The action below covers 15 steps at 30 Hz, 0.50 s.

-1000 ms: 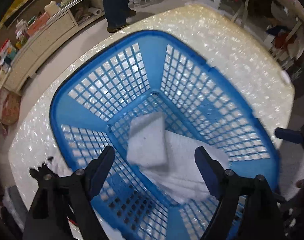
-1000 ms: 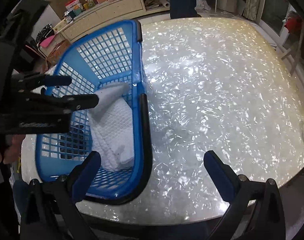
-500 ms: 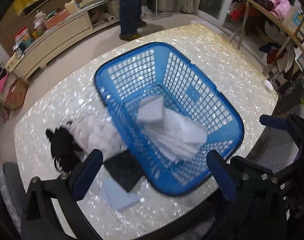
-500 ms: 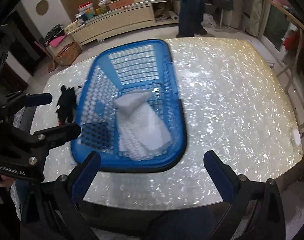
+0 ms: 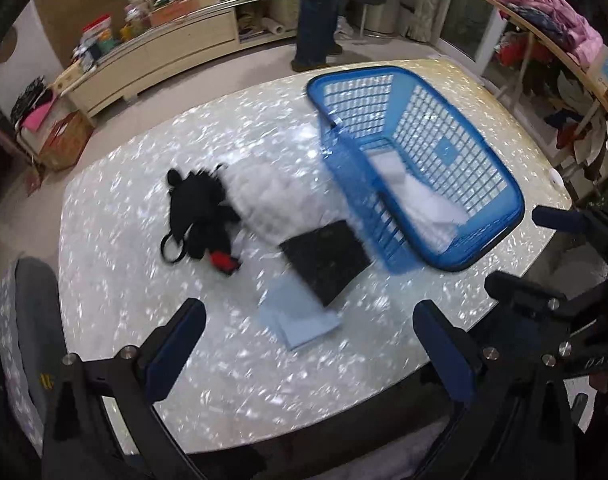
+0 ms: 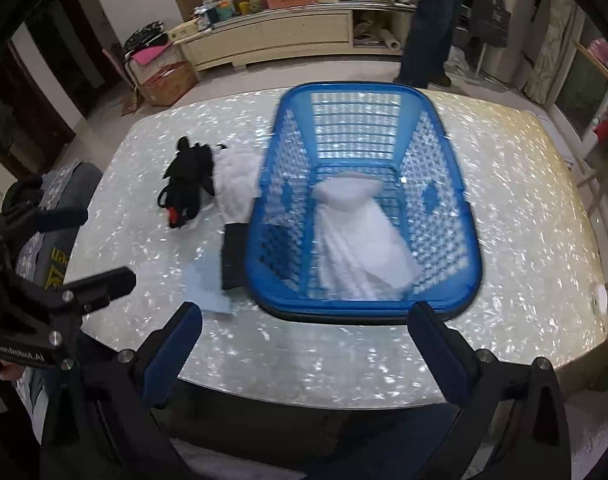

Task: Organize soft objects
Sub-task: 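Move the right gripper to the light blue cloth and grasp it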

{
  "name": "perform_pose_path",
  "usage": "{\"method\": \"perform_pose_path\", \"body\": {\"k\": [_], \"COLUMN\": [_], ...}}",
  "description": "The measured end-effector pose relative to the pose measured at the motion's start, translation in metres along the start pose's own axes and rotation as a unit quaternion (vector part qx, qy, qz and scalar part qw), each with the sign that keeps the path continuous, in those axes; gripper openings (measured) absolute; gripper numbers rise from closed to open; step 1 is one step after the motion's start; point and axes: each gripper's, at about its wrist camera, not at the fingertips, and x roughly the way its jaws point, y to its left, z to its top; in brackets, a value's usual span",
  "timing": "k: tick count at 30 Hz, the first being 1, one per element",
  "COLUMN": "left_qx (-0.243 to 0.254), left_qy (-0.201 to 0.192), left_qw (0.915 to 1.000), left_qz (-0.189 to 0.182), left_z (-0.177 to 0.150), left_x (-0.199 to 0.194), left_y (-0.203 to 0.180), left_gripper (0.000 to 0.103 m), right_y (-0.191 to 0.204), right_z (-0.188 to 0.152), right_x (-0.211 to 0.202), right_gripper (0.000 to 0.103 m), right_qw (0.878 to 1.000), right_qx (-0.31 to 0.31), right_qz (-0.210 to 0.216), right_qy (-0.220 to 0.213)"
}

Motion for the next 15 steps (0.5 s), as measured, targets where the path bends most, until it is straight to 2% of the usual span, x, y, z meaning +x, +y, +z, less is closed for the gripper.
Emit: {"method": "perform_pose_path", "body": {"k": [8, 15], "left_qx": [-0.039, -0.065], "left_qy": [-0.002, 0.013], "left_qw": [0.9992, 0.9977], "left_qz": [0.006, 0.014], "left_z": [-0.037, -0.068], "left_x": [-0.009, -0.005], "left_y": [0.050, 0.091], "left_gripper": [0.103, 0.103], "right_y": [0.055, 0.103], "right_z": [0.003, 0.006], "right_x": [0.017, 0.044], "right_gripper": [0.103, 0.103], "right_qw": [0.999, 0.998], "right_qx": [-0.039, -0.059], "right_qz": [0.010, 0.029], "right_qy": [0.008, 0.023]}}
